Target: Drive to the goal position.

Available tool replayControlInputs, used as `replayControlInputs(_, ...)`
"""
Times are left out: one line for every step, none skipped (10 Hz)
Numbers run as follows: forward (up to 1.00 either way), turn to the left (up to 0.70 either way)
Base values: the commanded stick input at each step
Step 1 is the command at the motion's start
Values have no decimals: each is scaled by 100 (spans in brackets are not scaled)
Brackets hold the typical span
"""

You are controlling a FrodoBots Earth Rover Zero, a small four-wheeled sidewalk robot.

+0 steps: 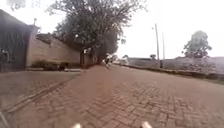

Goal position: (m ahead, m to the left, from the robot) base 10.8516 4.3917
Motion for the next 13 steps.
replayControlInputs(70, 13)
replayControlInputs(70, 14)
replayControlInputs(70, 13)
replayControlInputs(70, 12)
replayControlInputs(70, 11)
replayControlInputs(70, 6)
replayControlInputs(70, 1)
replayControlInputs(70, 8)
replayControlInputs(70, 12)
replayControlInputs(70, 11)
replayControlInputs(70, 10)
replayControlInputs(70, 0)
replayControlInputs(70, 0)
